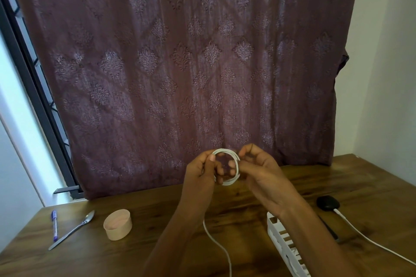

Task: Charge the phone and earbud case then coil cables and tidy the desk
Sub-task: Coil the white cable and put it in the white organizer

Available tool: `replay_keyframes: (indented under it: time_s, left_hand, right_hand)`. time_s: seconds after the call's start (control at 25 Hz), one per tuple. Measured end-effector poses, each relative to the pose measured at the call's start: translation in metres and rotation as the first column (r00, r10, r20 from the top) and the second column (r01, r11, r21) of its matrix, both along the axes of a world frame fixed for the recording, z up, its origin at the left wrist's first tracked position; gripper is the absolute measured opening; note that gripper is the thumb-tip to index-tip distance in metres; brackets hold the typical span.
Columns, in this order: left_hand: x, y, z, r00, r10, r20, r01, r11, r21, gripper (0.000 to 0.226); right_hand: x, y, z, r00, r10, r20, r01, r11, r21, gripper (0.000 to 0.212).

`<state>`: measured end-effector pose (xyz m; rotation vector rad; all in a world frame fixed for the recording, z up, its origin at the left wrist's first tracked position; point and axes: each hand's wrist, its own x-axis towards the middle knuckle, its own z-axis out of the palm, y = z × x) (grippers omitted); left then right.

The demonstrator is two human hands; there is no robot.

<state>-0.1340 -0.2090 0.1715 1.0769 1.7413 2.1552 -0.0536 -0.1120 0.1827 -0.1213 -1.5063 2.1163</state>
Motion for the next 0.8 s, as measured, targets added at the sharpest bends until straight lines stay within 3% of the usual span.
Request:
replay_keyframes:
  time_s: [0.04,0.12,0.2,0.24,0.44,0.6,0.76,0.8]
  left_hand:
    - [-0.001,0.001,0.0,1.0,0.027,-0.002,-0.027,1.0,0.004,0.03]
    - [-0.002,0.002,0.001,0.998,0.066,-0.011,-0.066,0.998,0.008,0.029]
    - [-0.001,0.004,0.001,0.996,0.089,-0.027,-0.089,0.996,0.017,0.029]
    - [-0.002,0.005,0.002,0.994,0.106,-0.027,-0.105,0.994,0.026,0.029]
    - [-0.006,0.009,-0.001,0.983,0.176,-0.049,-0.175,0.984,0.022,0.026]
    - [0.0,0.004,-0.005,0.936,0.208,-0.283,-0.219,0.976,-0.007,0.025]
    - [-0.004,0.0,-0.005,0.911,0.255,-0.323,-0.265,0.964,0.013,0.025]
    - [-0.004,-0.001,-0.006,0.912,0.253,-0.323,-0.264,0.965,0.012,0.025]
  right_hand:
    - [0.001,-0.001,-0.002,0.994,-0.11,0.01,0.107,0.983,0.148,0.022]
    - [0.003,-0.001,-0.006,0.929,-0.367,-0.055,0.361,0.858,0.365,0.024]
    - [0.003,-0.002,-0.01,0.851,-0.497,-0.172,0.515,0.722,0.462,0.022]
    - [0.002,-0.004,-0.011,0.842,-0.502,-0.196,0.53,0.7,0.479,0.019]
    - [0.007,-0.011,-0.011,0.943,-0.327,-0.052,0.315,0.837,0.449,0.026]
    - [0.015,-0.003,0.005,0.971,-0.221,0.089,0.2,0.958,0.204,0.037]
    - [0.029,0.004,0.013,0.994,-0.08,0.069,0.059,0.962,0.265,0.029]
    - [0.031,0.007,0.013,0.991,-0.112,0.07,0.084,0.944,0.32,0.026]
